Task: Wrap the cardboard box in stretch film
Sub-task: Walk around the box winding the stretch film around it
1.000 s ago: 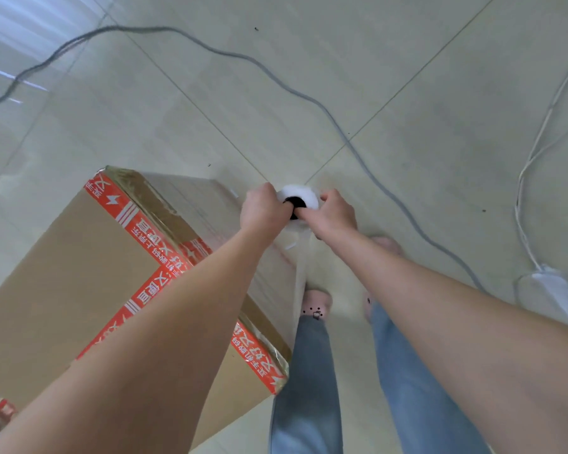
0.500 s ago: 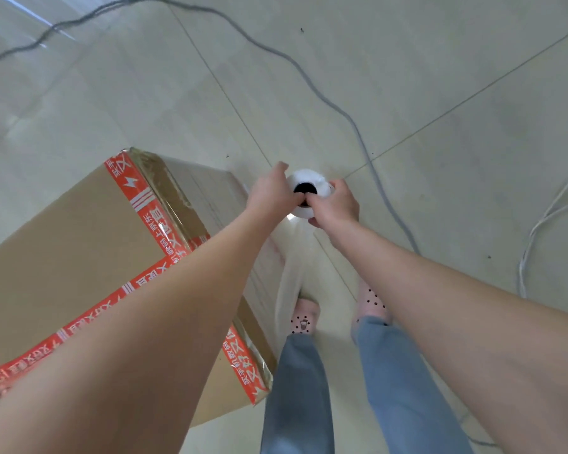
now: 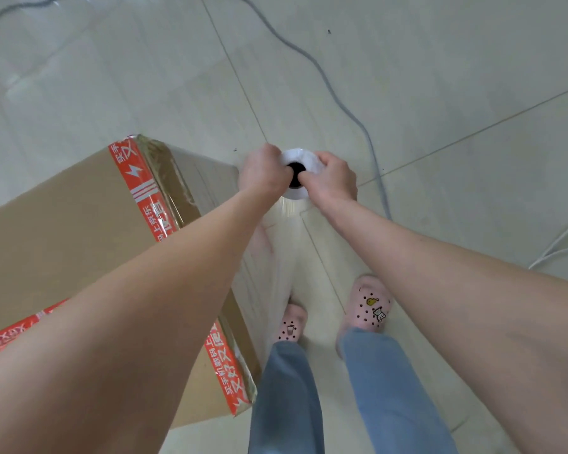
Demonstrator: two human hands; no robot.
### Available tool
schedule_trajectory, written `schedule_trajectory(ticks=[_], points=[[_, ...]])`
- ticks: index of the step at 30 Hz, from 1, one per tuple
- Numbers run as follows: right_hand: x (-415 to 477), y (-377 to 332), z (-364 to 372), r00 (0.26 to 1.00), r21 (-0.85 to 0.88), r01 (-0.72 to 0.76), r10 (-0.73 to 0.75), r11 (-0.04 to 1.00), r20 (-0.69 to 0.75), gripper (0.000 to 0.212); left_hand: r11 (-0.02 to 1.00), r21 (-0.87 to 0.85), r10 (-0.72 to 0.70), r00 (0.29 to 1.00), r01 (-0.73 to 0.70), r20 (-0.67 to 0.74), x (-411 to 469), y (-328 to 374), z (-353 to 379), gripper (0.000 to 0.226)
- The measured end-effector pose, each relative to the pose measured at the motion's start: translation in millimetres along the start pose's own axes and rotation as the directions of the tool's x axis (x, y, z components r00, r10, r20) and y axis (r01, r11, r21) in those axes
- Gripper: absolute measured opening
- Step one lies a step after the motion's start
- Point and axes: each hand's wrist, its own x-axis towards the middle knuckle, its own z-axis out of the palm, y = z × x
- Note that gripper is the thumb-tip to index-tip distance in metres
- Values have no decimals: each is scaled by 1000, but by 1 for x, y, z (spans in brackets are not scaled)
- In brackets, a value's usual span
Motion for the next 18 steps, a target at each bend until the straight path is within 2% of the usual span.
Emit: schedule_trajectory(ticks=[4,8,13,18], points=[[8,-21,8,998,-4,38,-38,999,40,33,988,-119,-100,994,93,-48,9,-11,-11,20],[15,-31,17,992,-18,43,-41,999,116,32,988,-51,-147,987,144,-62,16,-18,-15,21],[19,-37,18,991,2,6,-7,1000,133,25,982,10,-189,981,189,-40,18,-12,-20,18],[19,-40,20,989,-51,18,-11,999,145,24,982,44,-181,983,181,-12,19,-13,-24,14]])
